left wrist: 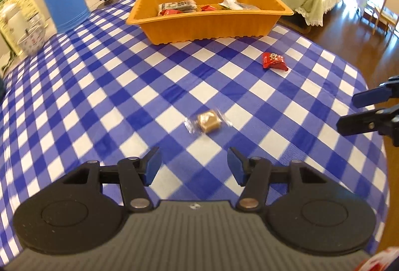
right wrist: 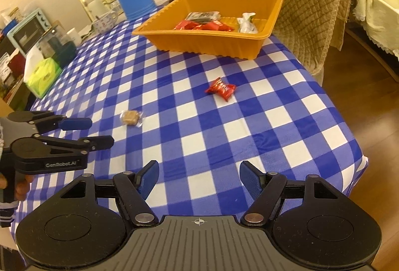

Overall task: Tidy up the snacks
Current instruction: 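Grasp the wrapped brown candy with the left gripper while the right gripper grasps the red candy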

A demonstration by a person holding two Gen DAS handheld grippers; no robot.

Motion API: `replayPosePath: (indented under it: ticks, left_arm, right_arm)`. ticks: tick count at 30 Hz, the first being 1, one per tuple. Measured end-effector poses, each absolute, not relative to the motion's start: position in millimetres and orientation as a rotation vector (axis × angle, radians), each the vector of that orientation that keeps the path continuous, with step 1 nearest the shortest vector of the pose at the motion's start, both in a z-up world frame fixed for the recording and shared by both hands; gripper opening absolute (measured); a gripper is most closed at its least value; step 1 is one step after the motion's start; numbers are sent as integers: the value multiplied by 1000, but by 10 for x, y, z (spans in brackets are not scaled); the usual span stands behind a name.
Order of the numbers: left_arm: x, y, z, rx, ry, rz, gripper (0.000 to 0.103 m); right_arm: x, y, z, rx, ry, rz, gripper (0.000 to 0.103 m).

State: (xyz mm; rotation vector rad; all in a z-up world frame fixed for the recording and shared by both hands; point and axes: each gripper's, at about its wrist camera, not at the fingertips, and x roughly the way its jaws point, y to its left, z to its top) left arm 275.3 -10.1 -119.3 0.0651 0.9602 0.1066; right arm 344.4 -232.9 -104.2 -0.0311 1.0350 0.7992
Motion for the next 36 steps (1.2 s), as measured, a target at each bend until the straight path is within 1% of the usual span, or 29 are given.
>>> replayPosePath:
  ticks: [8, 15, 22, 25, 27, 30, 31, 36]
  left_arm:
    - [3070, -29, -1317, 135, 973, 79, 55]
    - [3247, 5, -1345, 129, 976, 56, 54]
    - [3368, -4, -1371, 135, 970, 27, 51]
    - [3398, -5, -1372, 126, 966, 4, 40]
    - [3413, -4, -1369, 116, 965, -9, 30]
    - [3419, -17, -1372, 111, 964, -29, 23]
    - [3420, -23, -1372, 109, 964, -35, 21]
    - [3422, -30, -1372, 101, 965, -28, 20]
  right_arm:
    - [3564, -2340, -1107, -14, 1054, 764, 72]
    - [3642, -2357, -1157, -2, 1065, 739, 72]
    - [3748, -2341, -1177, -3, 1061, 730, 72]
    - [3781, -2333, -1176, 3, 1056, 727, 72]
    - [3804, -2335, -1175, 6, 1052, 725, 72]
    - [3836, -2332, -1177, 6, 1046, 728, 72]
    - [3850, -2329, -1177, 3, 1044, 730, 72]
    - [3907, -2295, -1175, -31, 1015, 765, 72]
